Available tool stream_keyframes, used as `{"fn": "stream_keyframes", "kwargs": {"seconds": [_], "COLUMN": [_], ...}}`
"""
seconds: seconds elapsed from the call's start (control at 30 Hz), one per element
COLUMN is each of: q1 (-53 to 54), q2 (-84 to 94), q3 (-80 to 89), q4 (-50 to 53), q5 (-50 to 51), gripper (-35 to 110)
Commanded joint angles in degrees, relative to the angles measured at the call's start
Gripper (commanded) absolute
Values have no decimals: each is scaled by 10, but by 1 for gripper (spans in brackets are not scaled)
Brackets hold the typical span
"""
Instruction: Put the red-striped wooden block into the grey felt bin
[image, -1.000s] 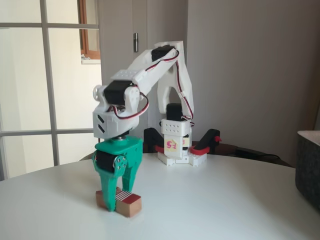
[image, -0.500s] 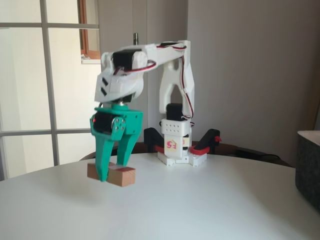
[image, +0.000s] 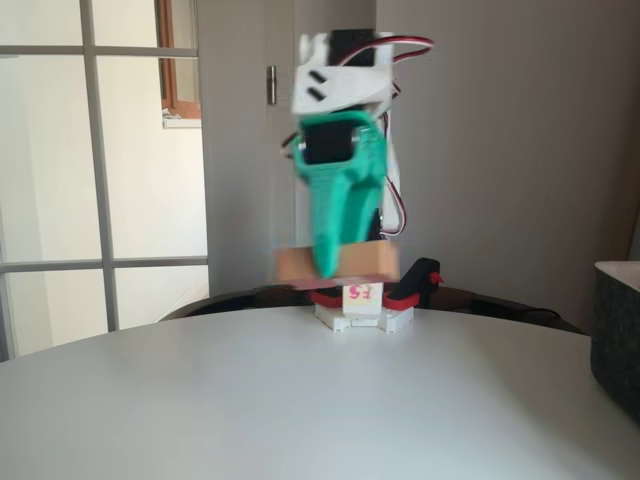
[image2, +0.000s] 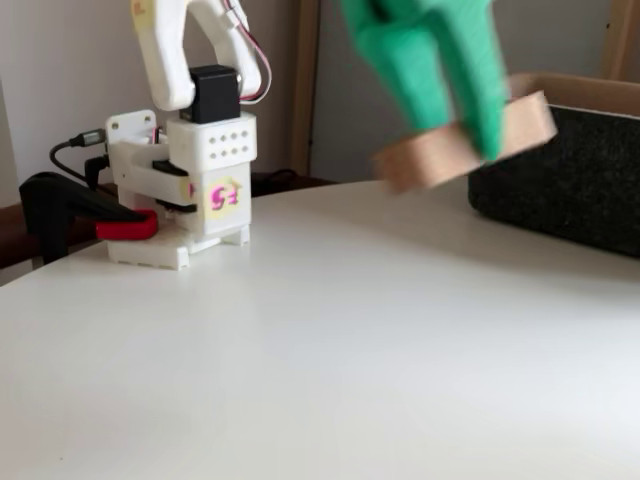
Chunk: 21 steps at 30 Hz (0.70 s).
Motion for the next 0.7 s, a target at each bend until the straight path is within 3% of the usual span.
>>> {"fn": "stream_keyframes", "kwargs": {"seconds": [0.0,0.37,0.67], "q1": [-53,-305,-433], "q2": [45,34,-11], "q3": [-30,-73,-114], "q4": [4,4,-27], "q5": [-21,-156,-196], "gripper": [8,9,10]}}
